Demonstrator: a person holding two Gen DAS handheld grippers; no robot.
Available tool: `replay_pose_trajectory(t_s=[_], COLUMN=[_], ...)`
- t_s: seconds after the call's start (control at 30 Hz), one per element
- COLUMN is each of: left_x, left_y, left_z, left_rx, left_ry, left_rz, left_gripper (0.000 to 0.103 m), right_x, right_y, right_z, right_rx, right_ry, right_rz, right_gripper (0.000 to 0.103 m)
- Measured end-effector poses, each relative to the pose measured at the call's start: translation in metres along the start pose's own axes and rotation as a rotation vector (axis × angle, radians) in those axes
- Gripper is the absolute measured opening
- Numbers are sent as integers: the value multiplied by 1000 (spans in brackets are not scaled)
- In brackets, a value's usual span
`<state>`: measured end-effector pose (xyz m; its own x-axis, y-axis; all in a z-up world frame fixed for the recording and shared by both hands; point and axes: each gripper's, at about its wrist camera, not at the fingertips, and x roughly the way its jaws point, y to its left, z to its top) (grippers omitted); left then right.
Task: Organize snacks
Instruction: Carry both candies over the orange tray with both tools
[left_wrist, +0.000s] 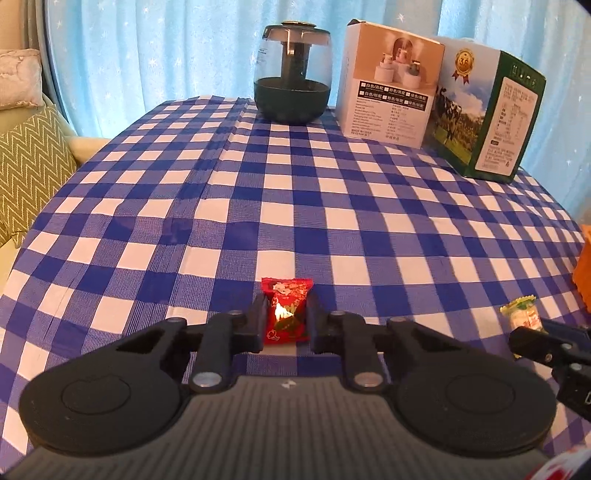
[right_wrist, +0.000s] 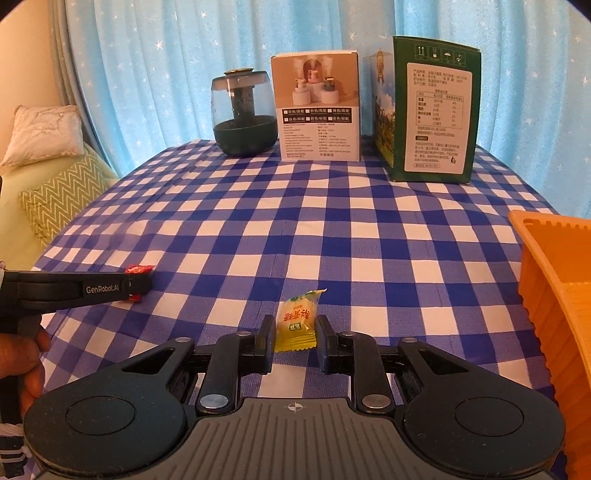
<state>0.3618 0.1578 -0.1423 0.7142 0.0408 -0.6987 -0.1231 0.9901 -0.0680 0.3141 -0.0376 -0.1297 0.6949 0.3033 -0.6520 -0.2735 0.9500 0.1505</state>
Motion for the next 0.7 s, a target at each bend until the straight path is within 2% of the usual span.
replay_pose_trajectory(t_s=[0.23,0.47,0.7], left_x=[-32,-76,-129], left_y=[-18,-48,-69], left_z=[-7,-19,-39], left_rx=[50,104,62], left_ry=[-11,-37,-37], left_rz=[-43,-119,-158], left_gripper=[19,19,19], right_x=[-23,-65,-115], right_y=[-6,-14,-19], right_z=[-3,-6,-14], right_rx=[-2,3,26], right_ry=[-1,-17,-37], right_rz=[-7,-24,-32], right_gripper=[23,23,23])
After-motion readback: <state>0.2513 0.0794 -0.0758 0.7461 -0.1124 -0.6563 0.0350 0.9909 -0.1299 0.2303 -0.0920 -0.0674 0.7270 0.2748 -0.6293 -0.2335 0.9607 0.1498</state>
